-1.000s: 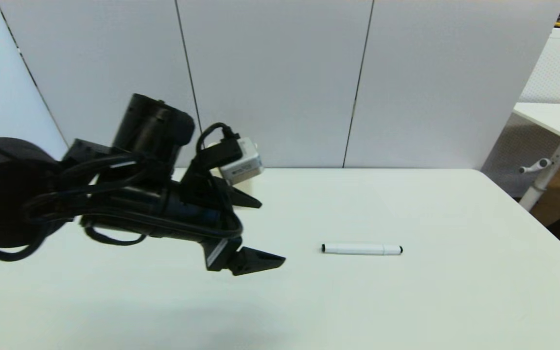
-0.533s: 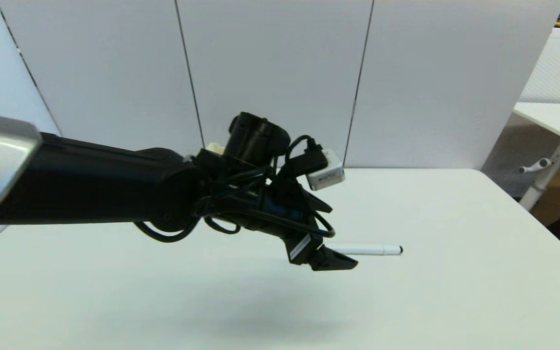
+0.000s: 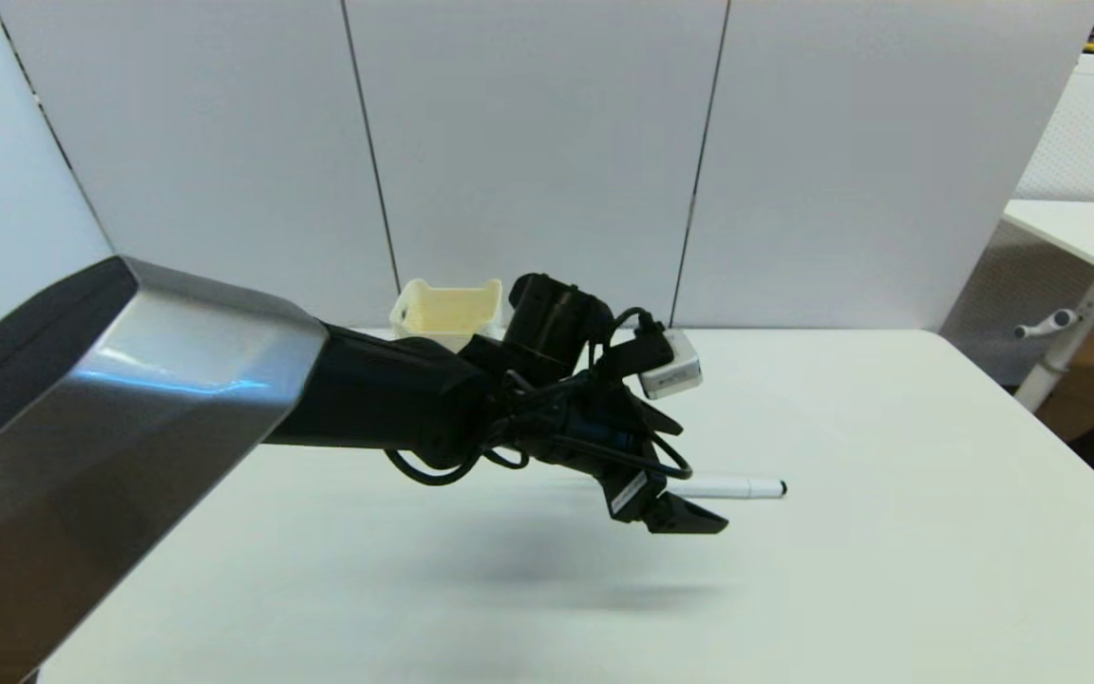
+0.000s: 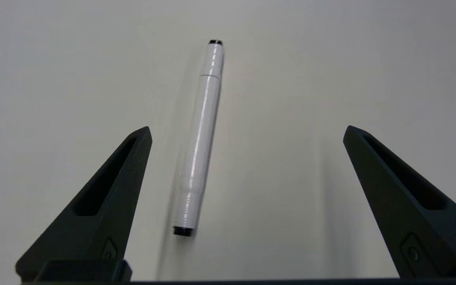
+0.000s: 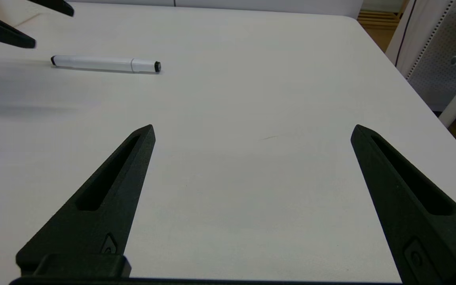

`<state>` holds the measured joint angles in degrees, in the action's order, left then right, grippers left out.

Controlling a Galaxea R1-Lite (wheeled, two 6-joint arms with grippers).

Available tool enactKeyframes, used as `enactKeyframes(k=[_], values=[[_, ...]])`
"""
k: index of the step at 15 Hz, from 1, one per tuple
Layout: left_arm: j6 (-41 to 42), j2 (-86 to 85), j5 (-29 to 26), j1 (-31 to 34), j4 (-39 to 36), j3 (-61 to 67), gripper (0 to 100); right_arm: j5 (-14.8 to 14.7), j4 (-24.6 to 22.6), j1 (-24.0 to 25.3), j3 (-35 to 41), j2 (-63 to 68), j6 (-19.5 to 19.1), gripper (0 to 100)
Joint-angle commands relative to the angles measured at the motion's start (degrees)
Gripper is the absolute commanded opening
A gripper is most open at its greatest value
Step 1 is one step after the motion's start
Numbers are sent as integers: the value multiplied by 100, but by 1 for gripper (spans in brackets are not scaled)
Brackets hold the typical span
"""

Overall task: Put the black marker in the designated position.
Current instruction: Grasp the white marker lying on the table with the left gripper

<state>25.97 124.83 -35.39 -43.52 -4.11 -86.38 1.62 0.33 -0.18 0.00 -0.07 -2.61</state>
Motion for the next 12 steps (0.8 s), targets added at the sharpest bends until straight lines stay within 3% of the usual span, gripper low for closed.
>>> enactKeyframes(k=[1,12], values=[[14,437,-152,177,-248,-124,100,5,2,1,0,7,-3,100],[-21,876,-363,283,-266,-318,100,5,2,1,0,7,-3,100]])
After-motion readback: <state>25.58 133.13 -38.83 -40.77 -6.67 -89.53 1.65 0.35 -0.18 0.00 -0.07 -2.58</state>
